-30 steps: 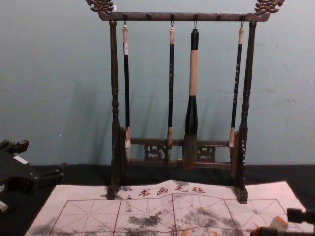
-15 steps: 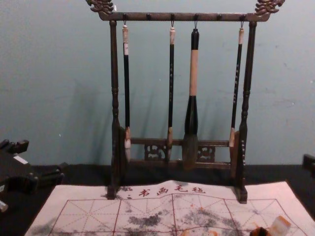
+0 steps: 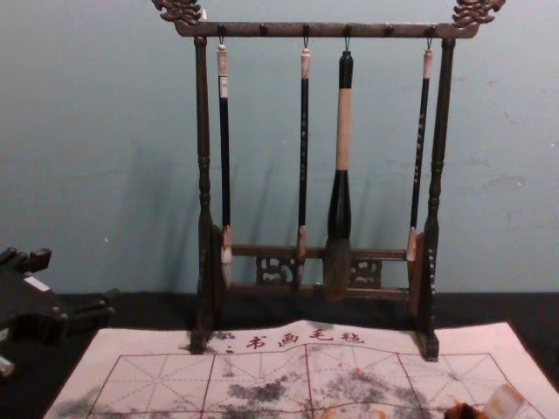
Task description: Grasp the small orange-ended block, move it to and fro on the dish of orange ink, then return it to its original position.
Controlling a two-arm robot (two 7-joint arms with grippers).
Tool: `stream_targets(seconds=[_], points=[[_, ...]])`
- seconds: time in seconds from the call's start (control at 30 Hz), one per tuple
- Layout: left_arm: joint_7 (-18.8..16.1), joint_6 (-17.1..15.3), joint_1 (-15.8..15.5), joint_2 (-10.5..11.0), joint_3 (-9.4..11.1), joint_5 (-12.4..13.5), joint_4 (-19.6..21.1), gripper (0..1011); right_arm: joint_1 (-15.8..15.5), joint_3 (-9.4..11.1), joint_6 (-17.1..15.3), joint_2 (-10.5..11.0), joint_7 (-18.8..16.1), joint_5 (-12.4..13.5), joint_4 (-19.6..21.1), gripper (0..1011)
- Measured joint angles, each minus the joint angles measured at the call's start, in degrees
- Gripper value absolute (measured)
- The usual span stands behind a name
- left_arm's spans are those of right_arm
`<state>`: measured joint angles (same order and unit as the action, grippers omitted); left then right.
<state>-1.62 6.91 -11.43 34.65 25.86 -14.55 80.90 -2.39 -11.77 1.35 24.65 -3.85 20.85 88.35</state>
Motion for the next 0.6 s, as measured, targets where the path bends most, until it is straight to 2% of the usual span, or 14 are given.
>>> stream_targets(seconds=[0.4,0.6], points=[[0.0,0.0,0.0,0.0,0.0,0.0,0.0,1002,1.1,0.4,-2.7,-1.7,-2.4,-0.8,-2.1,1000],[0.0,0.0,0.0,0.0,0.0,0.0,0.0,1001,1.1,0.4,-2.7,-1.8,-2.4,-0.8,-2.1,1000]])
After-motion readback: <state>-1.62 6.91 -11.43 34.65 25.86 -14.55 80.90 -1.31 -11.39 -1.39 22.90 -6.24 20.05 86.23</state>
